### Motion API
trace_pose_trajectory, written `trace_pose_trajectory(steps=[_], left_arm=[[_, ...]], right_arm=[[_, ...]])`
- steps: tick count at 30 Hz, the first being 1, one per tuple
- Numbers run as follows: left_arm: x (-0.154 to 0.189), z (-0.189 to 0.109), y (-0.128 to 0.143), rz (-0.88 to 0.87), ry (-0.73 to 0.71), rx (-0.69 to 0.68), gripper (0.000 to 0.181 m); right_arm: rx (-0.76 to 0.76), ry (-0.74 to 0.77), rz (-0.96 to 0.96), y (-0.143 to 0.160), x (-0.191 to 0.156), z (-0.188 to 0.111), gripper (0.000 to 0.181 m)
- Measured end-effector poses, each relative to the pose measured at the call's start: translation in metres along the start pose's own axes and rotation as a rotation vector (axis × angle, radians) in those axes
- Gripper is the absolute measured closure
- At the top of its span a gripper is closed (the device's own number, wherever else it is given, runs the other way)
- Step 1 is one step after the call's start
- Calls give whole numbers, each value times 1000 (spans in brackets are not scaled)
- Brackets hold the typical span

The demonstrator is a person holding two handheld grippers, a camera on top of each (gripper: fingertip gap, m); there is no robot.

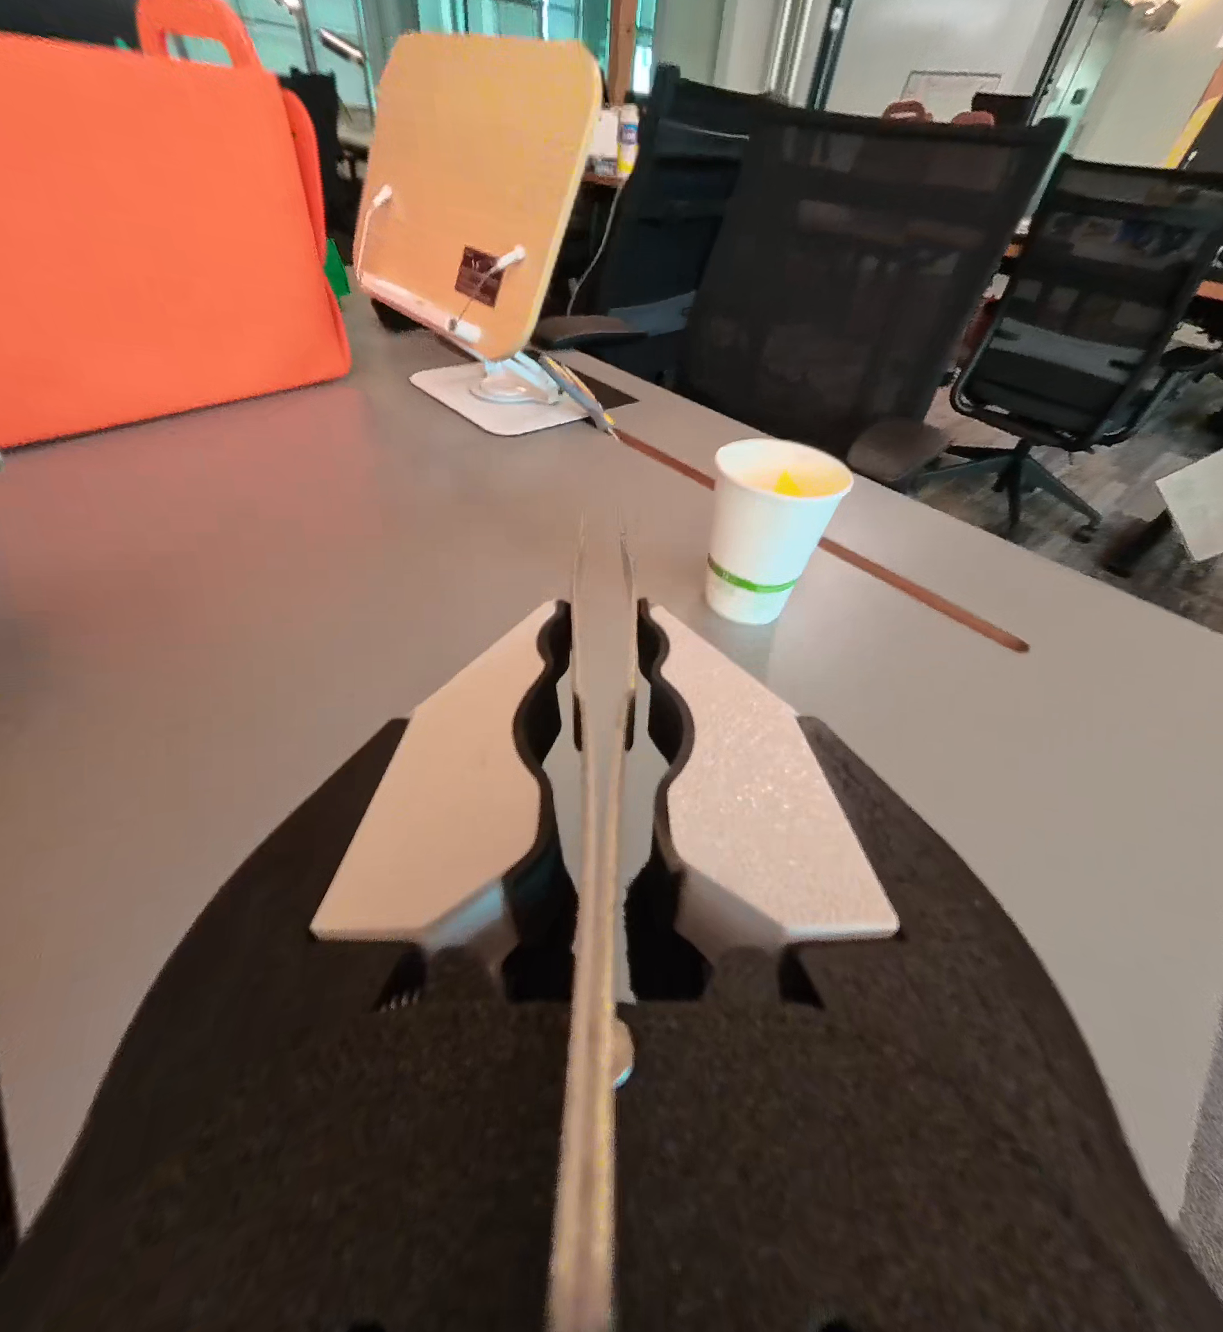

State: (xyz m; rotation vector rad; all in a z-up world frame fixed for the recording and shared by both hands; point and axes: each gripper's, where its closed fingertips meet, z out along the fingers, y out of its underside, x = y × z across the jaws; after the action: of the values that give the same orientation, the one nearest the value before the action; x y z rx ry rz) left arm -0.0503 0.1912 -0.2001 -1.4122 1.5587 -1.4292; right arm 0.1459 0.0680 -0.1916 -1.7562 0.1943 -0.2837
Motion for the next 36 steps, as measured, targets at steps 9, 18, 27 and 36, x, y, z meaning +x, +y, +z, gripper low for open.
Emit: trace_pose_trajectory(steps=[9, 18, 27, 36], left_arm=[[28, 6, 9, -106, 85, -11, 153], [63, 40, -6, 279, 304, -280, 147], [61, 103, 0, 729, 358, -630, 132], [64, 126, 15, 817, 446, -722, 167]], right_arm=[[-39, 89, 6, 13, -4, -17, 164], [17, -320, -1, 7, -77, -3, 164], [80, -536, -134, -1, -121, -23, 165], [40, -454, -124, 8, -95, -16, 163]])
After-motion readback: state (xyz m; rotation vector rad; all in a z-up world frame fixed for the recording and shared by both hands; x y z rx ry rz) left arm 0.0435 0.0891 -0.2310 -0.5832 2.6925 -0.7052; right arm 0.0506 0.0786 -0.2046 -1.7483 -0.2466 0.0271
